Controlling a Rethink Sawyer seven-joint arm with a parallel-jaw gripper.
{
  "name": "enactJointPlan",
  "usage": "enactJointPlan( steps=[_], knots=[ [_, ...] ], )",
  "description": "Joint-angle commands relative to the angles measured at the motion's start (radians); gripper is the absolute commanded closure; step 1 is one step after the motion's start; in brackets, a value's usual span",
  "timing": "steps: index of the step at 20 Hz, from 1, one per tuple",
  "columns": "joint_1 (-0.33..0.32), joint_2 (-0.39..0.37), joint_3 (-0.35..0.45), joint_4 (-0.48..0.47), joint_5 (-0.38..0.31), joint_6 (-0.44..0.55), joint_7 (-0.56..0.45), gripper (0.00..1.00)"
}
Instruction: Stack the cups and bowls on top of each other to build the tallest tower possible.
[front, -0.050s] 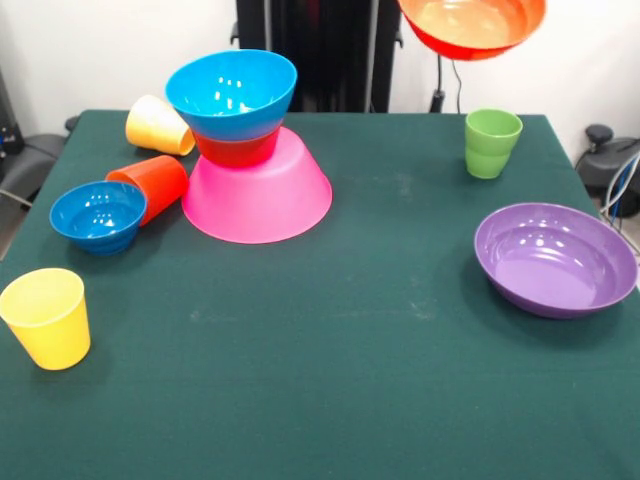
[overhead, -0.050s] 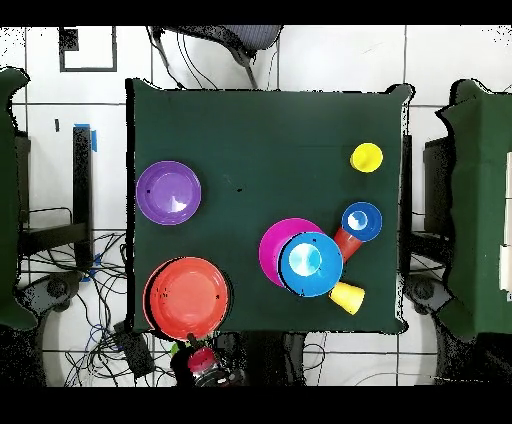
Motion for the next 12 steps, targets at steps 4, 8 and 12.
enactJointPlan(
  steps=[4, 8, 12],
  knots=[
    [-0.045, -0.045, 0.024, -0.054, -0.122, 0.086, 0.11, 1.0],
    [-0.072, -0.071, 0.028, -0.057, -0.138, 0.081, 0.103, 1.0],
    [-0.102, -0.089, 0.024, -0.071, -0.175, 0.076, 0.098, 1.0]
  ],
)
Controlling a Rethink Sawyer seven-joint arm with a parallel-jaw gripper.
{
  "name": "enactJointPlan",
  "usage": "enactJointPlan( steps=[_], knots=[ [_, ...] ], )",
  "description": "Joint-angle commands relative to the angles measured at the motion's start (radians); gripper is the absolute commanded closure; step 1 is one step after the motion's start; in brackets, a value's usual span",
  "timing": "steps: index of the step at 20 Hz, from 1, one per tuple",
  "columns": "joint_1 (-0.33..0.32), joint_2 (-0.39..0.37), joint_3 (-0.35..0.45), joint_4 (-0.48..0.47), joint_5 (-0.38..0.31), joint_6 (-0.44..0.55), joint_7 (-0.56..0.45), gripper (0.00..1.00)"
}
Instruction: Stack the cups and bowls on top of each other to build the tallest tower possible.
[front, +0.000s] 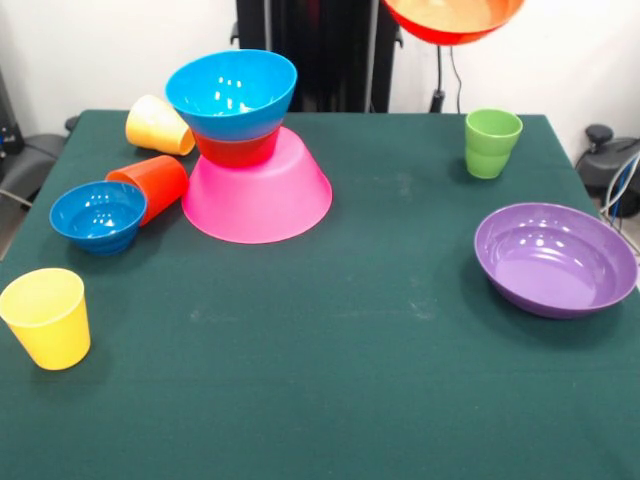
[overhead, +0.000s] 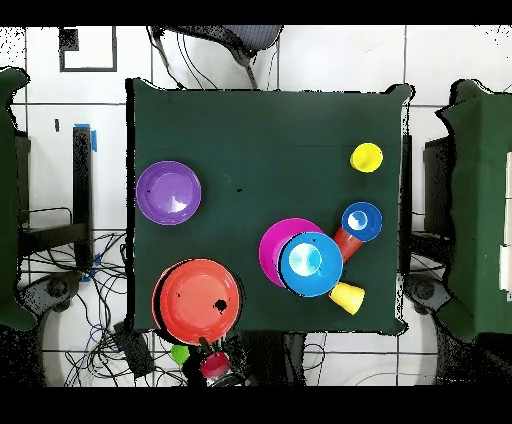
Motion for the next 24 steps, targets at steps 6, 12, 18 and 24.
enactJointPlan(
  steps=[6, 12, 18, 24],
  knots=[
    [-0.123, -0.055, 0.047, -0.083, -0.155, 0.052, 0.057, 1.0],
    [-0.231, -0.061, 0.112, -0.105, -0.186, 0.055, 0.016, 1.0],
    [-0.329, -0.056, 0.173, -0.114, -0.202, 0.064, -0.039, 1.0],
    [-0.374, -0.073, 0.193, -0.122, -0.235, 0.058, -0.042, 1.0]
  ],
)
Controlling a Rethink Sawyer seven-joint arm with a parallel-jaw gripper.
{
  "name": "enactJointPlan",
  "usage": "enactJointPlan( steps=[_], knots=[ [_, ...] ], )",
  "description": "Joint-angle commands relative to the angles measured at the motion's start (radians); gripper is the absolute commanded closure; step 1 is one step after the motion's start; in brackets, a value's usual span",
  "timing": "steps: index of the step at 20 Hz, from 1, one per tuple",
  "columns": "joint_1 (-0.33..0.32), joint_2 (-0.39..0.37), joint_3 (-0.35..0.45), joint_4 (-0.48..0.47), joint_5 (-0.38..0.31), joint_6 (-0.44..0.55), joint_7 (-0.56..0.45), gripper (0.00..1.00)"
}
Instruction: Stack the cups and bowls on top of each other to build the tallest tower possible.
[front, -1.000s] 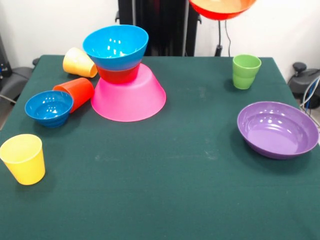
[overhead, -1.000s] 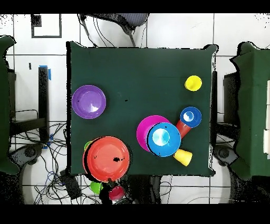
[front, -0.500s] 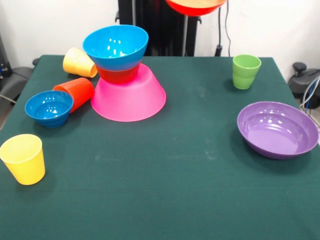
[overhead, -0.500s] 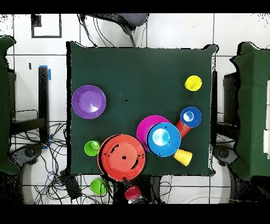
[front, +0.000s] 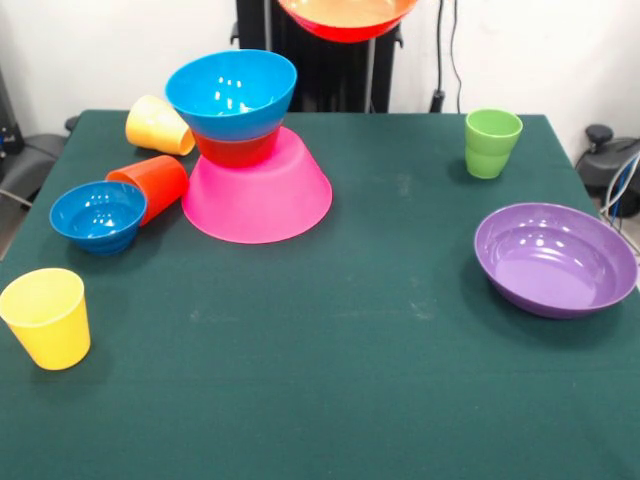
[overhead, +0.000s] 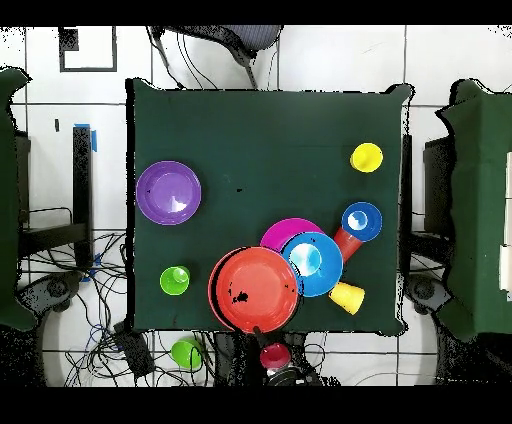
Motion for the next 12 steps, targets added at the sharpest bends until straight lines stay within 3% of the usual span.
enactJointPlan(
  steps=[1, 12],
  knots=[
    [-0.041, -0.001, 0.147, -0.064, -0.065, 0.057, -0.038, 1.0],
    [-0.081, -0.048, 0.16, -0.075, -0.111, 0.042, -0.017, 1.0]
  ],
)
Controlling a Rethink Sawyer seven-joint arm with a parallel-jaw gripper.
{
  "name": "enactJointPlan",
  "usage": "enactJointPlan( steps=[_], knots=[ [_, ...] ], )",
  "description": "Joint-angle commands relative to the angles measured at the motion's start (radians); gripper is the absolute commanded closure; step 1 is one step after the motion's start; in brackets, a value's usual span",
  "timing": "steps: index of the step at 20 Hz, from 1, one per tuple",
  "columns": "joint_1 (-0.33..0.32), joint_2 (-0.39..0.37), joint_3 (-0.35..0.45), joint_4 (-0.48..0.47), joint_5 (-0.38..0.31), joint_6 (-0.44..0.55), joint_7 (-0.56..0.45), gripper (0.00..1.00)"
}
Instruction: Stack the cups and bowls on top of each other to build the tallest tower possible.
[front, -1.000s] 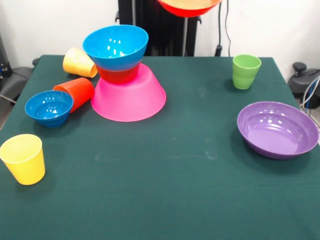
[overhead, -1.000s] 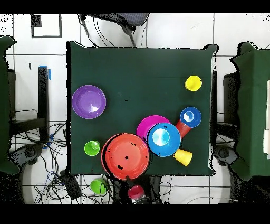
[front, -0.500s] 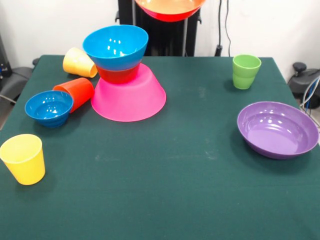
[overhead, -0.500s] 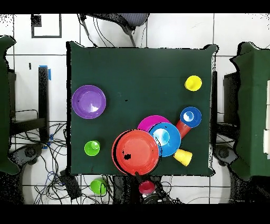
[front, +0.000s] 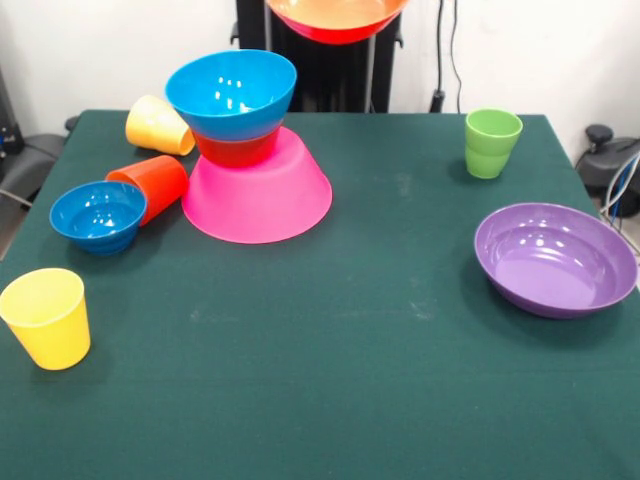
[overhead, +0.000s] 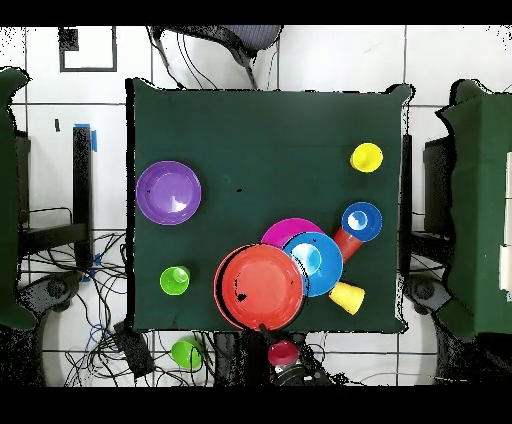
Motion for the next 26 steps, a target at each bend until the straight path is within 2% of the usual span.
enactJointPlan(
  steps=[1, 10, 15, 26],
  knots=[
    [-0.028, -0.019, 0.123, -0.065, -0.063, 0.043, -0.017, 1.0],
    [-0.123, -0.027, 0.189, -0.05, -0.044, 0.08, -0.128, 1.0],
    [-0.156, -0.044, 0.207, -0.074, -0.075, 0.057, -0.109, 1.0],
    [-0.219, -0.056, 0.258, -0.096, -0.12, 0.065, -0.14, 1.0]
  ],
)
